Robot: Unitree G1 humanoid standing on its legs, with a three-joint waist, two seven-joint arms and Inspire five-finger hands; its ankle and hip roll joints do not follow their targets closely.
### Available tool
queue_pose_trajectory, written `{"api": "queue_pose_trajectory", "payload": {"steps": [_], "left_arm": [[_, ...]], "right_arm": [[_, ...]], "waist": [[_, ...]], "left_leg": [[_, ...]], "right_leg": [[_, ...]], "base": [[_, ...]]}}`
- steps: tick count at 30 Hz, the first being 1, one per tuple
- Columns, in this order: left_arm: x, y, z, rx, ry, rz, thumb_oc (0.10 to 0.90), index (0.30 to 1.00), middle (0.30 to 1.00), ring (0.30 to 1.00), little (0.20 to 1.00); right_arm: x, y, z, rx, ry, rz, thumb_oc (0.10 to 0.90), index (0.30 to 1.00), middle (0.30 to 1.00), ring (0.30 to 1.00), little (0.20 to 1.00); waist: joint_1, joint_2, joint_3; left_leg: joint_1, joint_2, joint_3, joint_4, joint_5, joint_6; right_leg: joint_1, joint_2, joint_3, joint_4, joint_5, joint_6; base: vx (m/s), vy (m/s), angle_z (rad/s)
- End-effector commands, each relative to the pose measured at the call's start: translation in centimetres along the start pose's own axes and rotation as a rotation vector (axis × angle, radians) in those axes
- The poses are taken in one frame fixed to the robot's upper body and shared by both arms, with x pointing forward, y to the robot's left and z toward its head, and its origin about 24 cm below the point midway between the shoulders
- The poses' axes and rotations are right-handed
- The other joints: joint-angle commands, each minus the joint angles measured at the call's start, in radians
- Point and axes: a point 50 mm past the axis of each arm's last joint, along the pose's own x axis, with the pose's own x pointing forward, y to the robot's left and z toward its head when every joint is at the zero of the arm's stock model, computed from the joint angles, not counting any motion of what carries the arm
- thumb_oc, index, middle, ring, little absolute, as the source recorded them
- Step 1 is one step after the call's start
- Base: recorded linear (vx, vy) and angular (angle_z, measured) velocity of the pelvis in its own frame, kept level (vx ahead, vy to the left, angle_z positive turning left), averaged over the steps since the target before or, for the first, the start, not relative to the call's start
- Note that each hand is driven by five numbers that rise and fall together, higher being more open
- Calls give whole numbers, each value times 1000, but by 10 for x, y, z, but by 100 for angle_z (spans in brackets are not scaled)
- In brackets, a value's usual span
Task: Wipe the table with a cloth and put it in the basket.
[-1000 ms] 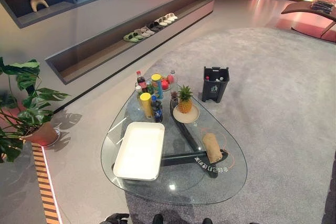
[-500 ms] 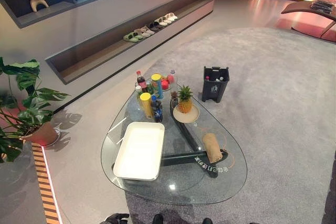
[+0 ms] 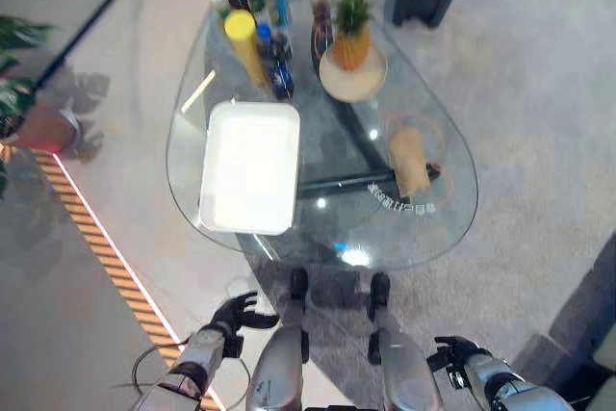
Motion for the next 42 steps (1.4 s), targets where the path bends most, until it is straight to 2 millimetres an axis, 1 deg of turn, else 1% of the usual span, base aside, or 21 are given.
{"api": "queue_pose_trajectory", "payload": {"steps": [1,2,3,4,6,9,10,11,14,17,22,24,27,29,30,31,32,34,38,42], "left_arm": [[-2,17,0,-34,2,53,800,900,900,900,900],[-1,18,4,-27,-2,57,800,900,900,900,900],[-1,18,5,-24,-3,57,800,900,900,900,900],[0,19,9,-11,-11,55,800,900,900,900,900],[0,19,12,-5,-20,53,800,900,900,900,900],[1,20,19,-8,-41,54,800,900,900,900,900],[1,20,21,-10,-46,58,800,900,900,900,900],[1,20,21,-10,-48,60,800,900,900,900,900],[1,18,20,-13,-54,50,800,900,900,900,900],[0,18,18,-8,-52,42,800,900,900,900,900],[0,20,18,0,-54,46,800,900,900,900,900],[0,19,16,4,-54,42,800,900,900,900,900],[0,18,14,6,-52,39,800,900,900,900,900],[-1,20,14,9,-48,43,800,900,900,900,900],[-1,22,13,9,-44,46,800,900,900,900,900],[-1,22,13,9,-44,46,800,900,900,900,900],[-1,23,11,12,-37,51,800,900,900,900,900],[-2,24,9,14,-34,53,800,900,900,900,900],[-4,28,4,20,-24,64,800,900,900,900,900],[-5,30,-1,24,-13,67,800,900,900,900,900]], "right_arm": [[-1,-15,-6,42,6,-61,800,900,900,900,900],[-1,-17,2,61,-19,-73,800,900,900,900,900],[-1,-17,4,66,-28,-77,800,900,900,900,900],[-2,-19,14,81,-63,-88,800,900,900,900,900],[-2,-20,23,89,-91,-96,800,900,900,900,900],[-4,-25,38,100,-139,-120,800,900,900,900,900],[-4,-27,43,108,-150,-128,800,900,900,900,900],[-5,-27,44,109,-152,-130,800,900,900,900,900],[-5,-29,44,102,-152,-137,800,900,900,900,900],[-4,-27,42,104,-155,-137,800,900,900,900,900],[-4,-26,44,111,-160,-134,800,900,900,900,900],[-4,-26,39,112,-153,-135,800,900,900,900,900],[-4,-28,38,121,-162,-167,800,900,900,900,900],[-6,-33,42,127,-196,-233,800,900,900,900,900],[-7,-40,45,148,-220,-290,800,900,900,900,900],[-7,-39,45,148,-220,-290,800,900,900,900,900],[-11,-49,52,207,-263,-373,800,900,900,900,900],[-14,-58,60,257,-308,-438,800,900,900,900,900],[-35,-93,93,398,-484,-652,800,900,900,900,900],[-56,-117,120,514,-626,-748,800,900,900,900,900]], "waist": [[12,-28,-1],[12,-30,3],[11,-31,6],[9,-36,15],[8,-40,20],[11,-40,21],[14,-40,21],[15,-41,21],[19,-38,21],[21,-37,21],[23,-42,21],[24,-41,21],[23,-38,21],[22,-39,21],[21,-39,21],[21,-39,21],[22,-41,21],[21,-42,21],[22,-48,21],[22,-51,21]], "left_leg": [[-134,-63,2,151,-45,42],[-186,-67,-6,209,-57,45],[-206,-70,-7,235,-64,46],[-264,-76,-14,305,-84,49],[-309,-79,-17,366,-107,52],[-399,-70,-18,485,-153,67],[-436,-63,-15,535,-172,69],[-452,-61,-15,555,-178,68],[-494,-58,-15,617,-204,70],[-509,-59,-14,651,-224,72],[-519,-61,-14,664,-232,72],[-520,-63,-14,673,-234,69],[-527,-67,-12,684,-235,67],[-527,-70,-13,686,-237,66],[-525,-72,-14,691,-239,64],[-525,-72,-14,691,-239,64],[-521,-72,-14,698,-246,64],[-520,-71,-13,705,-251,64],[-497,-70,-9,695,-260,65],[-476,-70,-8,684,-264,67]], "right_leg": [[-174,-25,36,227,-47,-5],[-221,-24,37,272,-59,-10],[-238,-23,39,290,-64,-12],[-288,-19,47,340,-79,-19],[-328,-16,55,385,-98,-26],[-424,-15,62,498,-137,-44],[-460,-16,62,551,-156,-51],[-475,-14,65,572,-163,-54],[-514,-15,69,637,-186,-64],[-528,-15,64,674,-198,-69],[-535,-11,57,691,-208,-79],[-536,-11,53,703,-211,-81],[-536,-10,53,702,-211,-83],[-531,-6,55,696,-210,-85],[-528,-4,55,699,-212,-86],[-528,-4,55,699,-212,-86],[-522,-3,53,704,-215,-85],[-521,-3,53,710,-218,-85],[-496,1,49,698,-219,-82],[-478,1,47,689,-220,-80]], "base": [[-194,-13,8],[-130,-17,9],[-127,-32,18],[-90,-34,19],[-78,-39,23],[-65,-37,9],[-45,-38,2],[-21,-34,3],[7,-15,-5],[18,-15,-10],[4,-8,-3],[37,-17,-6],[37,-11,20],[31,-15,6],[24,-10,-20],[57,-23,3],[56,-24,29],[48,-27,26],[36,-26,-7],[43,-12,0]]}}
